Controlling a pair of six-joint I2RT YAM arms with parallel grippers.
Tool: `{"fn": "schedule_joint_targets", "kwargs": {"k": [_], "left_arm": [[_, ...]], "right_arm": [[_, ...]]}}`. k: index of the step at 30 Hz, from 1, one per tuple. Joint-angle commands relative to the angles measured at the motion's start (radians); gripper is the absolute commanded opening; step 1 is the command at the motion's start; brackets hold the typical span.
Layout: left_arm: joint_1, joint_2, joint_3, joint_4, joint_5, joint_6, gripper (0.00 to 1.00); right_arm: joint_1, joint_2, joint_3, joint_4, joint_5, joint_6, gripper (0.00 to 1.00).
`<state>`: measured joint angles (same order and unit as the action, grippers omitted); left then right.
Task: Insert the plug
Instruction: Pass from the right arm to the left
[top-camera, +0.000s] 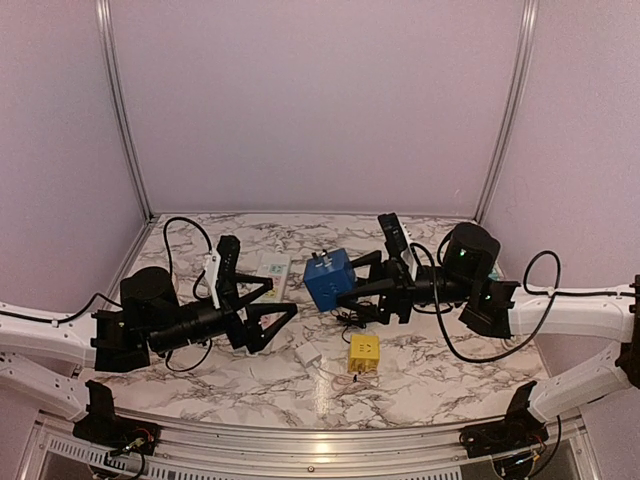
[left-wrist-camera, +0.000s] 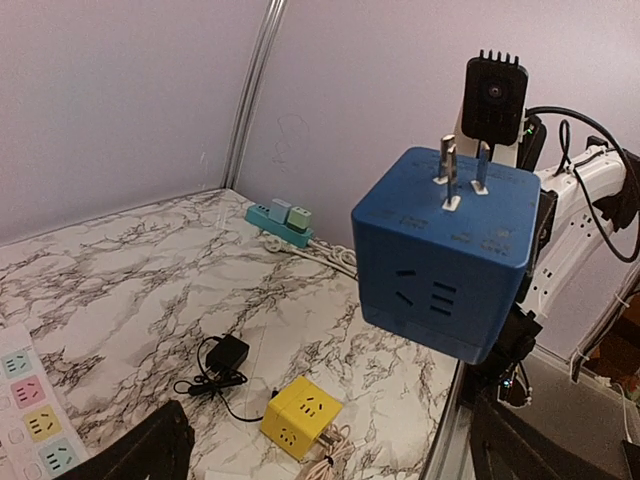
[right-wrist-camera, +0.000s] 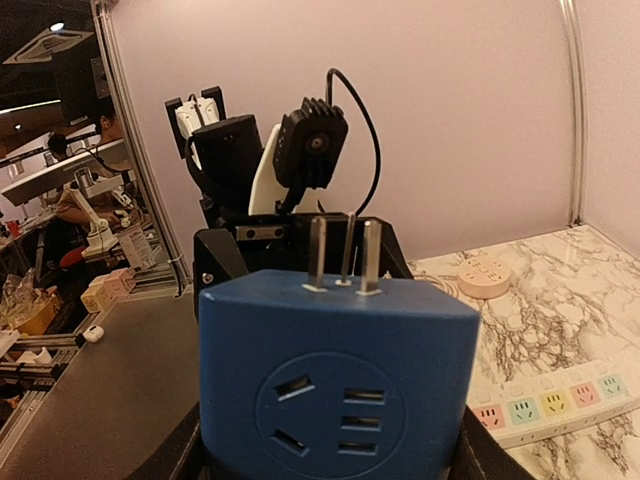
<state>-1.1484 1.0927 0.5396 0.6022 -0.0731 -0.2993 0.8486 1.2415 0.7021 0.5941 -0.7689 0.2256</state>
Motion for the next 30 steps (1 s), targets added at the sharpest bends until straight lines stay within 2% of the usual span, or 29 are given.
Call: {"fn": "schedule_joint_targets", "kwargs": {"k": [1,10,20,30], "left_arm": [[-0.007,0.018,0.065,0.041,0.063,0.041,0.99],[-0.012,0.042,0.087,0.052,0.13,0.048,0.99],[-0.013,0.027,0.176,-0.143,0.148,0.143,0.99],[-0.013,0.071,0.182,-0.09,0.234,0.109,0.99]], "right_arm": [[0.01,-0.002,0.04,0.05,-0.012,0.036,0.06],[0.028,0.002,0.056,0.002,0.002,0.003,0.05],[0.051,-0.024,0.16,-0.333,0.039,-0.158,0.05],[0.065,-0.026,0.143,-0.286,0.017,-0.122,0.05]]}}
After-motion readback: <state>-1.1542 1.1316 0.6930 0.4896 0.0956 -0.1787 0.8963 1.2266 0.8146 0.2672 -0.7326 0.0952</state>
